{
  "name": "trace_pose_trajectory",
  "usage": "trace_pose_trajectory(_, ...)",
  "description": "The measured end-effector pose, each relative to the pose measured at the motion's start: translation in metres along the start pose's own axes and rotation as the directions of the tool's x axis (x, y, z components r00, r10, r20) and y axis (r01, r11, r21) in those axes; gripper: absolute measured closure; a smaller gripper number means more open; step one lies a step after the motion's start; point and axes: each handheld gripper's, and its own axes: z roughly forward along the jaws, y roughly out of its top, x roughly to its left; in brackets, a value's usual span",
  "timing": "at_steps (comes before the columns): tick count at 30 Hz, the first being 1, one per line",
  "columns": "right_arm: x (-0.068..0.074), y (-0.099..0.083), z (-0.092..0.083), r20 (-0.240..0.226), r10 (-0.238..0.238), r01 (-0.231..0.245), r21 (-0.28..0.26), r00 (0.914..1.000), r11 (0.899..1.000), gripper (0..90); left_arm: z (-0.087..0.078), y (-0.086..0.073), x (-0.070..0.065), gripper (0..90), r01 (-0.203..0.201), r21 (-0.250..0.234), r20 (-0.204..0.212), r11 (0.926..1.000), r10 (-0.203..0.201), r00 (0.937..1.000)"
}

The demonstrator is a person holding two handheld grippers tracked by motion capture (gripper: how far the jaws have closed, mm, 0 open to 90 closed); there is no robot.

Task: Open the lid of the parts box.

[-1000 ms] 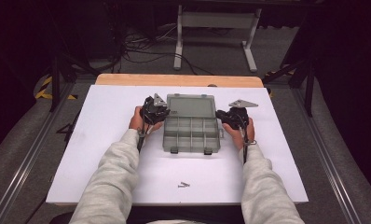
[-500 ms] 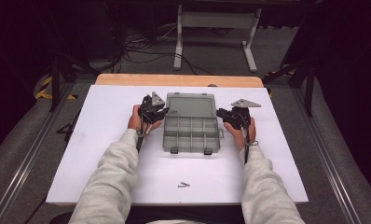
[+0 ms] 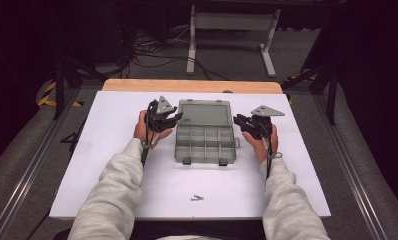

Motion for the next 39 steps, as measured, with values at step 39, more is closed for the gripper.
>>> trace_pose_trajectory(39, 0.051, 0.006, -0.059, -0.144, -0.172, 0.164, -0.064, 0.9746, 0.984, 55.0, -0.09, -0.023, -0.029, 43.1, -0.114, -0.113, 0.048, 0.9871, 0.12, 0.9916)
